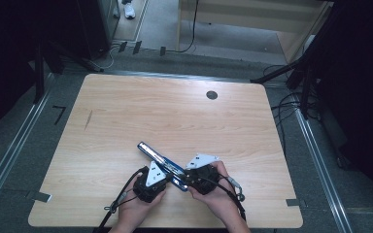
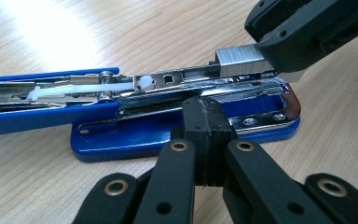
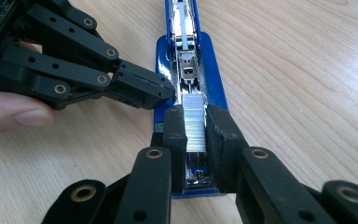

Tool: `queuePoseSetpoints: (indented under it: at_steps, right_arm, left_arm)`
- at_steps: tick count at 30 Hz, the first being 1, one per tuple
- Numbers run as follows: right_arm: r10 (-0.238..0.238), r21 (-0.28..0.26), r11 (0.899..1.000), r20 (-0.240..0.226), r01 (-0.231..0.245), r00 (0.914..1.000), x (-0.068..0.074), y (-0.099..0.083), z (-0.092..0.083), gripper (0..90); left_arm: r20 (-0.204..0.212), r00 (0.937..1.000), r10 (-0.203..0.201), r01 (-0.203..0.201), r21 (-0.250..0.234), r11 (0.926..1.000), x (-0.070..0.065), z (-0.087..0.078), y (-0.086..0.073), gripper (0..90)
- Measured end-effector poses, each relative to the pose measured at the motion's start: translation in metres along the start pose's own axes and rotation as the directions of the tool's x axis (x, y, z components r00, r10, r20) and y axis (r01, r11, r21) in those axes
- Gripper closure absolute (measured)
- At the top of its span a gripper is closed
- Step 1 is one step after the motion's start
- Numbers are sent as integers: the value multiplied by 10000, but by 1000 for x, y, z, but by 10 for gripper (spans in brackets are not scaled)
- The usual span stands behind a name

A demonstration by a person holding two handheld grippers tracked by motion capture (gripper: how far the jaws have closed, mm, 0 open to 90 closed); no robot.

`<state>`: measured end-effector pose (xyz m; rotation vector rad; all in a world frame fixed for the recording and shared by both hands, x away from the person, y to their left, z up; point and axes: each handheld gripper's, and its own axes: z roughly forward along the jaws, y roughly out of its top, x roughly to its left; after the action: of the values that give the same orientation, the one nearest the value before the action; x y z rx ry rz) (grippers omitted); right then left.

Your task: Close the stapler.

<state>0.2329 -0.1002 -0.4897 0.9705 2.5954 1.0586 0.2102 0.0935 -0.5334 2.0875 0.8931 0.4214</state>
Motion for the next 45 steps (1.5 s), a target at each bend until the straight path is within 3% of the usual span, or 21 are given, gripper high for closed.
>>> queuePoseSetpoints:
  at_steps: [14, 45]
  right_arm:
    - [-51, 294, 9996, -9, 51, 10000, -1, 3, 2, 801]
    - [-656, 744, 9952, 158, 642, 9977, 1, 10, 3, 801]
  left_arm:
    - [5, 10000, -5, 5, -14, 10000, 0, 0, 0, 900]
    - [30, 10000, -58, 58, -31, 10000, 0, 0, 0, 900]
